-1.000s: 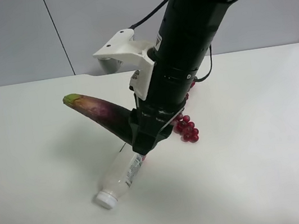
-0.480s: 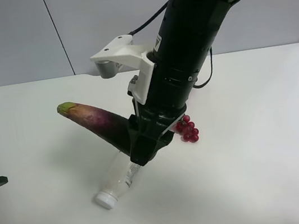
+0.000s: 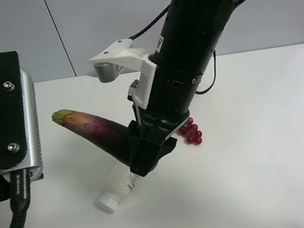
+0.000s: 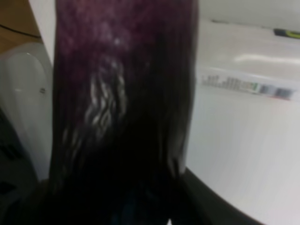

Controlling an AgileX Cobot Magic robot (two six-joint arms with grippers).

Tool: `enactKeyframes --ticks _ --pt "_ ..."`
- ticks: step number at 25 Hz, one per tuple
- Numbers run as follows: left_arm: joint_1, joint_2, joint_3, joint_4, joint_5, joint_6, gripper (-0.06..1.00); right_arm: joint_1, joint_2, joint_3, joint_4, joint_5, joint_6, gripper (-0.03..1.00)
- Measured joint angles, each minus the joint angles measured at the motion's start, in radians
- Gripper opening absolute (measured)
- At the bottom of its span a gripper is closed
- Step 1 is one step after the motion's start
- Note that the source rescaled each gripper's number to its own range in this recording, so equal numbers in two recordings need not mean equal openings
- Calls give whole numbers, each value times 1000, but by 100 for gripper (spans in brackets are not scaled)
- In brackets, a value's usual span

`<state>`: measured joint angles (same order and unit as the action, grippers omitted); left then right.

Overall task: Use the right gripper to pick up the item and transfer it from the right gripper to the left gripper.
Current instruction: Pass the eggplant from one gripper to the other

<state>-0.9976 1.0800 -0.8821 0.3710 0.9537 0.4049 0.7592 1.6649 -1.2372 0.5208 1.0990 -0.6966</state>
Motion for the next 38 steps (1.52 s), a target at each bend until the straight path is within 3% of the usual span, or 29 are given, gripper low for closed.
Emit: enactKeyframes --ticks 22,25,36,38 --pt "-2 105 -45 -15 -104 87 97 0 0 0 74 -1 -25 0" --pt "-2 116 -45 -39 -106 151 83 0 0 0 87 -1 -25 0" --pt "-2 117 -45 -41 -135 252 10 0 0 0 89 3 -28 0" --pt "-2 117 -45 -39 -131 259 8 0 0 0 89 3 -28 0"
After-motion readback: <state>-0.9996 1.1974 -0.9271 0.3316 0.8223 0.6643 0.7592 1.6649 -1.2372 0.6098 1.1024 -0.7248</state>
